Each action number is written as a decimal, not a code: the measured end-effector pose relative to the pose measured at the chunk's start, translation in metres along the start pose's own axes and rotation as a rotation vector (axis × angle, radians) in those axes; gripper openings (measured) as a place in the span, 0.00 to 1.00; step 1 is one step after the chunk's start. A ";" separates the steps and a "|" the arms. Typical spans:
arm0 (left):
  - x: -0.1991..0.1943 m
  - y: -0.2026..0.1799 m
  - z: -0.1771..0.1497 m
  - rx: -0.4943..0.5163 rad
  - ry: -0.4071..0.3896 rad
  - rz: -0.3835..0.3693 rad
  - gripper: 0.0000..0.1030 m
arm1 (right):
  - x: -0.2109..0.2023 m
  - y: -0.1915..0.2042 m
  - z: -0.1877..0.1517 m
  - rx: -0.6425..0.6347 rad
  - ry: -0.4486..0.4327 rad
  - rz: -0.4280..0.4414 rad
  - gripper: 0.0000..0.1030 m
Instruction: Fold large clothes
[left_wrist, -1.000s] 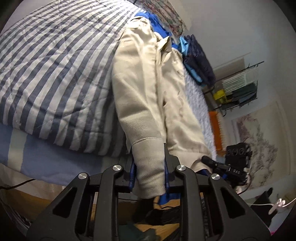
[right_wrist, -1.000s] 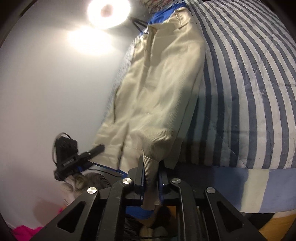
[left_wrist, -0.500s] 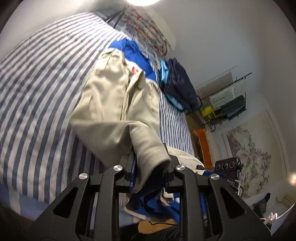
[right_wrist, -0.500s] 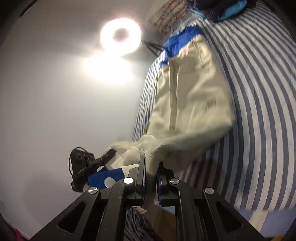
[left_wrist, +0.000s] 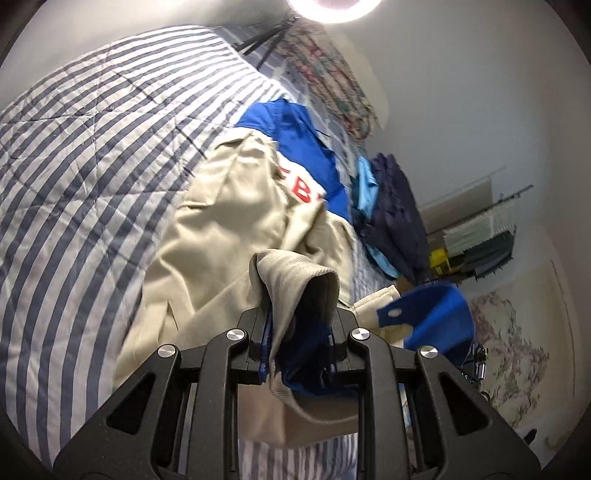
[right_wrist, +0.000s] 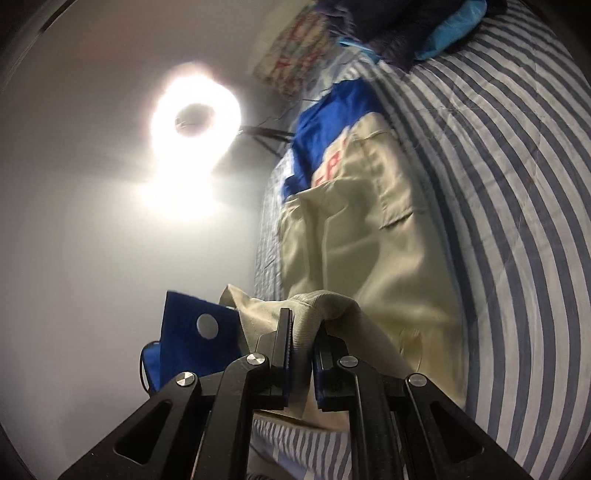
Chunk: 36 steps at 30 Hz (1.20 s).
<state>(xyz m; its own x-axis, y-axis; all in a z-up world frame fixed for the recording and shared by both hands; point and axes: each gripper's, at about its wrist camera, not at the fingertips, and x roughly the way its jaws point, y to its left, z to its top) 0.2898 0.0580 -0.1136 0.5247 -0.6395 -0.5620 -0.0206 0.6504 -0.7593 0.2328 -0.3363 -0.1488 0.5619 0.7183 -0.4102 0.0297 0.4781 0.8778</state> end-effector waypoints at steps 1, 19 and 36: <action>0.007 0.003 0.004 -0.009 0.004 0.006 0.20 | 0.006 -0.003 0.006 0.013 -0.001 -0.004 0.07; 0.057 0.037 0.027 -0.089 0.079 0.018 0.42 | 0.030 -0.048 0.037 0.166 0.078 -0.033 0.22; 0.030 0.041 0.001 0.181 0.138 0.174 0.49 | -0.008 -0.011 0.023 -0.219 0.072 -0.257 0.65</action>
<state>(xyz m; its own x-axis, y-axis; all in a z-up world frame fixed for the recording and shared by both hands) 0.3052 0.0656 -0.1612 0.4059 -0.5530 -0.7276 0.0585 0.8102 -0.5832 0.2472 -0.3592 -0.1490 0.4992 0.5905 -0.6341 -0.0203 0.7396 0.6727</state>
